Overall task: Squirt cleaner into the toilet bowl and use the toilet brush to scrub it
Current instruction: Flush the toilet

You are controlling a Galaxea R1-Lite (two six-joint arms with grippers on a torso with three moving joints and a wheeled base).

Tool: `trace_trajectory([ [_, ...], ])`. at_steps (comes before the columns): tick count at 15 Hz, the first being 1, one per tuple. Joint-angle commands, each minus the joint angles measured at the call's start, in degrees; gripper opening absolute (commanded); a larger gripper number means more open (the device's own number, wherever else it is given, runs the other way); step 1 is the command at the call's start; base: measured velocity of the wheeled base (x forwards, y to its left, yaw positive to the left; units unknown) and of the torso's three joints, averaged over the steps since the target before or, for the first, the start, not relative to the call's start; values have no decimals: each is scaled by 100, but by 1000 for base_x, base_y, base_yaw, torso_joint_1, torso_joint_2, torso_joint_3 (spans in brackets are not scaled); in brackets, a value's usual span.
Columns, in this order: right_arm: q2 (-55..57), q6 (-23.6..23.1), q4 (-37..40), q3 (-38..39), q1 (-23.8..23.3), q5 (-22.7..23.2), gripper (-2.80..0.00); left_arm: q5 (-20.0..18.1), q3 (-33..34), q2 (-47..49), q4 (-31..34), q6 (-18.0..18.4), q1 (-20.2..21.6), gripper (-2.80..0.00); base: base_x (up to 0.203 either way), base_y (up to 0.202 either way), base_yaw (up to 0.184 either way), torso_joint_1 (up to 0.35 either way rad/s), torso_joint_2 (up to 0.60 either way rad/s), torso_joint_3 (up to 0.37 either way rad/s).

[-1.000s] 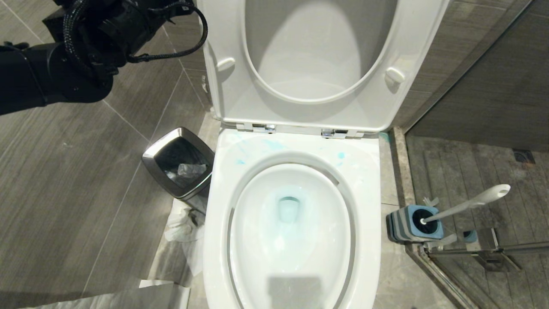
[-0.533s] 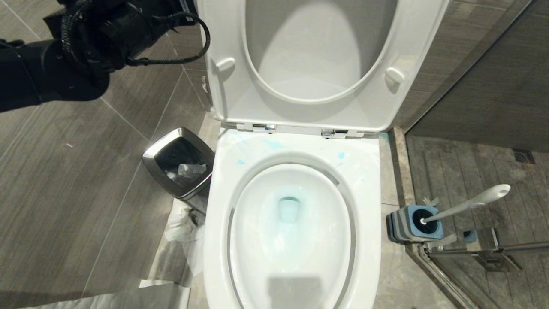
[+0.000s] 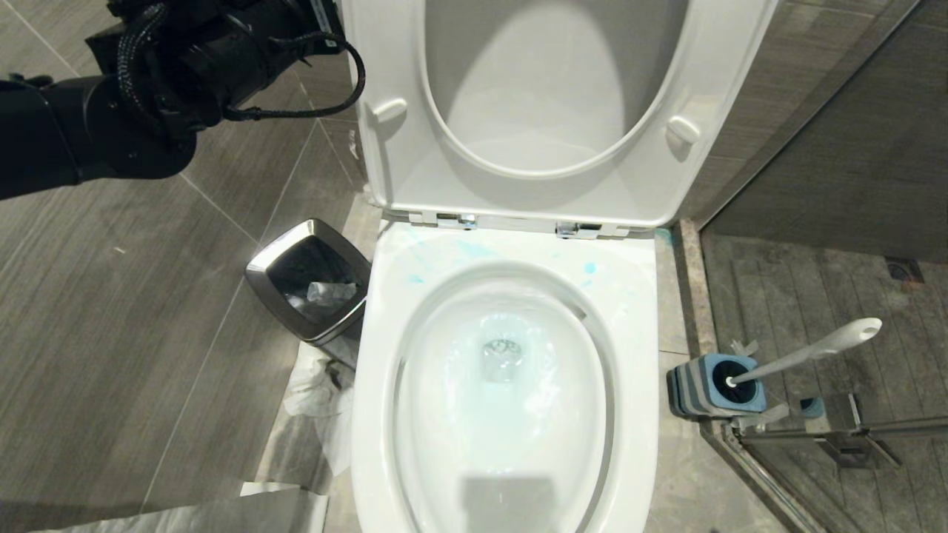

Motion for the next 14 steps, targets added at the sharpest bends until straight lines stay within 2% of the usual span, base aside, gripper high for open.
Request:
trace_trajectory([
  [1,7,2,-4,149,-4,0,-280,2,-1,-29,-39,-2,8,-280,0,0,0,0,0,0],
  [6,7,2,-4,149,-4,0,-280,2,6,-357,14,102,76,-280,0,0,0,0,0,0],
  [14,7,1,-4,149,-4,0,-280,11,292,-1631,92,191,184,-280,0,0,0,0,0,0],
])
